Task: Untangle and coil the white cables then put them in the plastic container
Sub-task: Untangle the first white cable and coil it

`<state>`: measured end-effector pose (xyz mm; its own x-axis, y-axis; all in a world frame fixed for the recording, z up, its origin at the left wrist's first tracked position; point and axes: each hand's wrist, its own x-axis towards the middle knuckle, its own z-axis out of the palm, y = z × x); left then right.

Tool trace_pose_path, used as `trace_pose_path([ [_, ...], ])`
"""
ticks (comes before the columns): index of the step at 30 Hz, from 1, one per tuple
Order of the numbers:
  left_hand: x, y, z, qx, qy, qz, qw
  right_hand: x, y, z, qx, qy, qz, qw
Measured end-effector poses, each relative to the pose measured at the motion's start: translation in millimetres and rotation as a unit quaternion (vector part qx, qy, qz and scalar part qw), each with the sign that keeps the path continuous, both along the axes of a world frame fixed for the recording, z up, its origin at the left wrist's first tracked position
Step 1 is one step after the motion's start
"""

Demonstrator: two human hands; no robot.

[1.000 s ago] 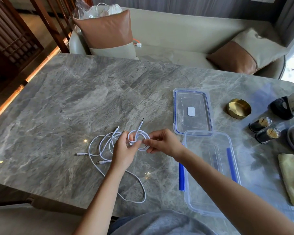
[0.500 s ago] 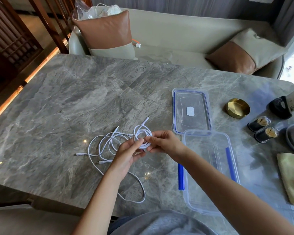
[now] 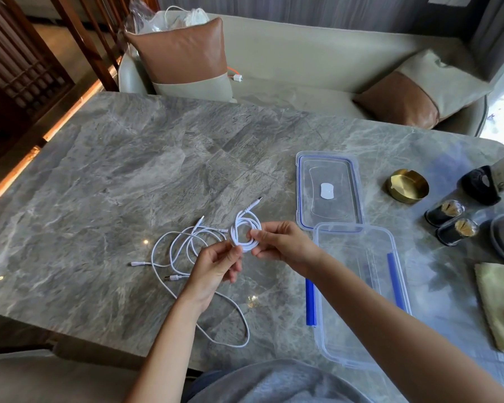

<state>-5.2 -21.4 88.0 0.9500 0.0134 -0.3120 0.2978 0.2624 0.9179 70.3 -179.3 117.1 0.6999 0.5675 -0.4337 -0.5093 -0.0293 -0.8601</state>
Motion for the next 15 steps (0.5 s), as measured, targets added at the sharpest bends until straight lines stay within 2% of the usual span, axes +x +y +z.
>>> trace_pose_path([
  [8,-1,8,-4,0.05,0.042,-0.034,0.997,10,-3,0,-0.021,-0.002,-0.065,0.998],
  [12,3,15,-5,0.071,0.042,-0.082,0.993,13,-3,1,-0.056,-0.032,-0.019,0.998],
  [15,14,19,7,0.023,0.006,-0.065,0.998,17,-3,2,-0.083,-0.056,0.011,0.995],
])
